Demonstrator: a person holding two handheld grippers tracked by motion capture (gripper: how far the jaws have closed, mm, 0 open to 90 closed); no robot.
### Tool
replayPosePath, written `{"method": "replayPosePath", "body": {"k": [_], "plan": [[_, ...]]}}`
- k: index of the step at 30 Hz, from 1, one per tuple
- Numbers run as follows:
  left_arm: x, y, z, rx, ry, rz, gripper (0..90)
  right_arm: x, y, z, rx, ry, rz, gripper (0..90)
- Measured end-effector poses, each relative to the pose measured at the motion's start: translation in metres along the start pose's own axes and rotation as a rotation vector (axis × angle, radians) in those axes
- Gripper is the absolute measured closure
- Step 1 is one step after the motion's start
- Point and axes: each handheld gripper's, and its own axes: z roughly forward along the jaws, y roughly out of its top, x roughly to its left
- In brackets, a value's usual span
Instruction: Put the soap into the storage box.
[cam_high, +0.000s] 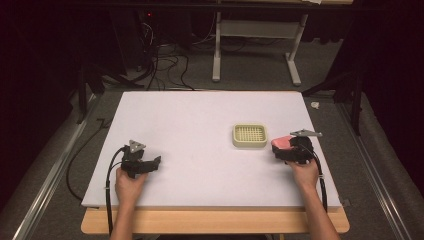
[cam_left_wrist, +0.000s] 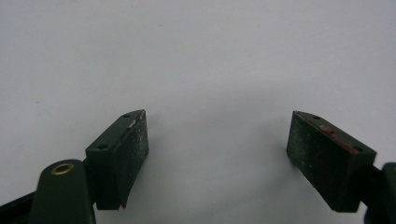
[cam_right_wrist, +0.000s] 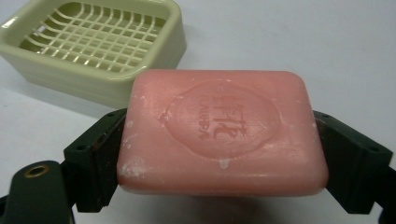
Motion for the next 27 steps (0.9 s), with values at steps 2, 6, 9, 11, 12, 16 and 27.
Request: {"method": "replayPosePath", "body": {"k": [2, 6, 9, 11, 12, 16, 27], "plan": [[0.0, 0.0, 0.0, 0.0, 0.0, 0.0, 21.4, 0.001, 0.001, -0.002, -0.006, 0.009, -0.004, 13.7], [0.0, 0.0, 0.0, 0.001, 0.0, 0.001, 21.3, 0.006, 0.003, -0.008, -0.011, 0.023, -0.014, 13.7], [0.0, 0.0, 0.0, 0.0, 0.0, 0.0, 21.3, 0.008, 0.005, -0.01, -0.018, 0.029, -0.018, 13.7], [0.0, 0.0, 0.0, 0.0, 0.0, 0.0, 21.3, 0.011, 0.008, -0.014, -0.028, 0.044, -0.025, 13.7], [0.0, 0.0, 0.0, 0.0, 0.0, 0.001, 21.4, 0.013, 0.009, -0.015, -0.031, 0.047, -0.028, 13.7], [0.0, 0.0, 0.0, 0.0, 0.0, 0.0, 21.3, 0.018, 0.012, -0.019, -0.038, 0.067, -0.038, 13.7], [0.0, 0.0, 0.0, 0.0, -0.001, 0.0, 21.4, 0.026, 0.018, -0.024, -0.046, 0.114, -0.05, 13.7]]}}
